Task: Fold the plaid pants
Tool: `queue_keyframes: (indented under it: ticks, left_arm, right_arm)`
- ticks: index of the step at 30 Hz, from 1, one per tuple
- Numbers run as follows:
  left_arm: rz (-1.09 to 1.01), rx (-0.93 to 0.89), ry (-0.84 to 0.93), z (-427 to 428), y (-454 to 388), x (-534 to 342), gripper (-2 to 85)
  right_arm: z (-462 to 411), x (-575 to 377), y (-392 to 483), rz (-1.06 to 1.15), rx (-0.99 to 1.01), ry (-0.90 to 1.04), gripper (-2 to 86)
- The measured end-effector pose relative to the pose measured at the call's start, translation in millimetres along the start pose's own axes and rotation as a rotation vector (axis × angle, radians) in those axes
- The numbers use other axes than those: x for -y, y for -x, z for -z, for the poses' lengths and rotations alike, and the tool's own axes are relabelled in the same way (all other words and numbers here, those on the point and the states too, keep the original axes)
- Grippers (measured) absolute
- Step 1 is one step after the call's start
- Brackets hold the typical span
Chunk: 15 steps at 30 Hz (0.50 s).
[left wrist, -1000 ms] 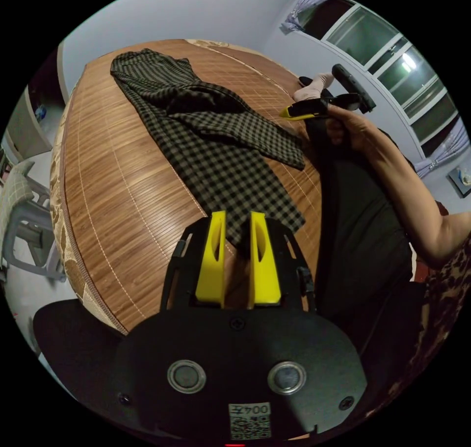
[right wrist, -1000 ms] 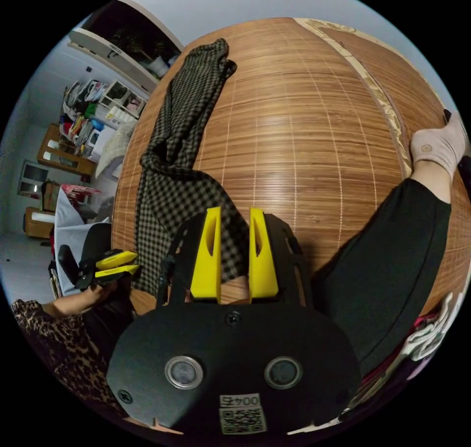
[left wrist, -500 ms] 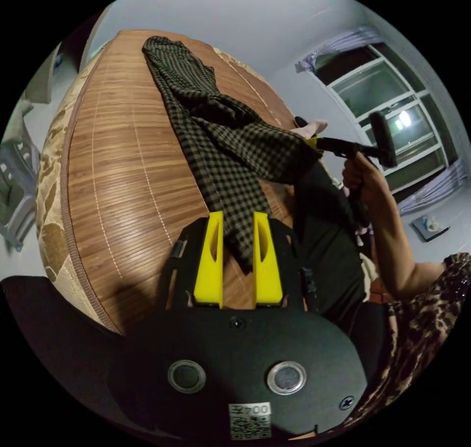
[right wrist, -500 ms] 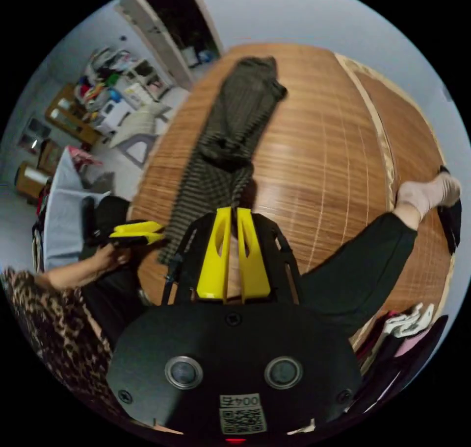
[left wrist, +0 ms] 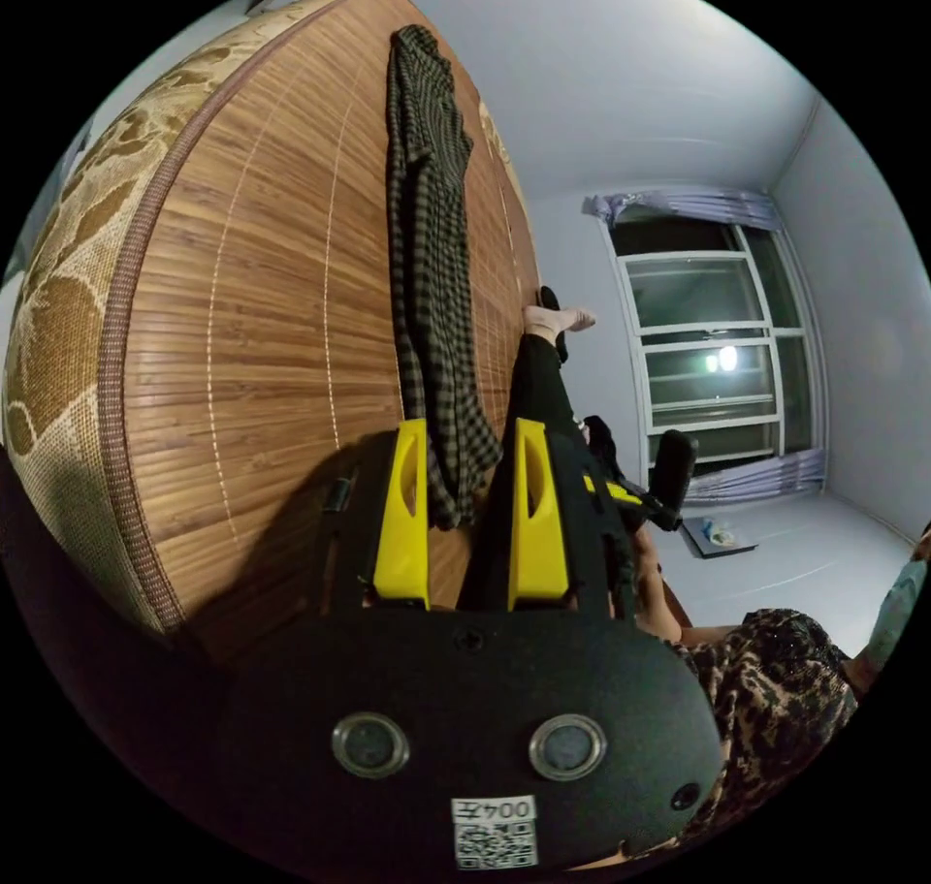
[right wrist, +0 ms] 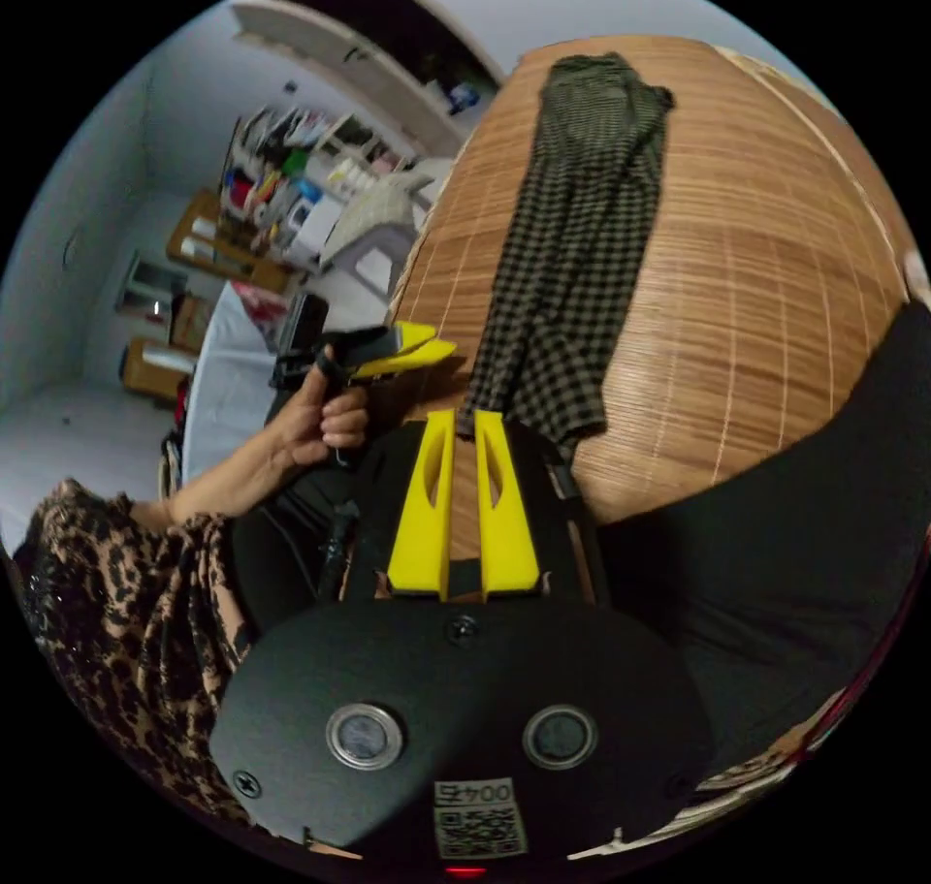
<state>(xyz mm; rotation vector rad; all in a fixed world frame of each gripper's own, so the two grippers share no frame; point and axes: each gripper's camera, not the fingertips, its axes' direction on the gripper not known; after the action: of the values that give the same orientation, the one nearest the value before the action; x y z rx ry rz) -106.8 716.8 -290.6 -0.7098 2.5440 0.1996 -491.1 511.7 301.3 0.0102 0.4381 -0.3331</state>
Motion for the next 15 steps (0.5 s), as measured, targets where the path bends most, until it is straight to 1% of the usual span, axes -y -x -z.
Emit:
queue_keyframes:
  ticks: [2,3,5,8,11,15]
  left_arm:
    - [-0.061,0.052,0.054,-8.3,-9.0,-3.4,12.5]
    - [-0.087,0.07,0.066,-10.5,-13.1,-4.6,12.4]
    - [-0.196,0.142,0.15,-25.4,-30.3,-10.2,12.2]
    - [-0.25,0.224,0.241,-46.2,-40.1,-19.4,12.3]
    - [-0.285,0.326,0.246,-55.0,-47.6,-26.0,12.4]
    - [-0.306,0.421,0.263,-67.9,-54.3,-31.6,12.1]
  right_arm:
    - [20.4,-14.7,-21.9,-0.117,0.007,-0.113,5.6]
    - [24.8,-18.0,-25.7,-0.138,0.0,-0.135,5.9]
    - [35.8,-28.6,-36.2,-0.189,-0.026,-0.182,6.9]
    - [32.0,-37.9,-48.9,-0.237,0.008,-0.168,7.1]
    - [31.0,-47.2,-59.0,-0.278,0.075,-0.18,6.6]
    - [36.1,-55.6,-62.1,-0.272,0.077,-0.192,6.5]
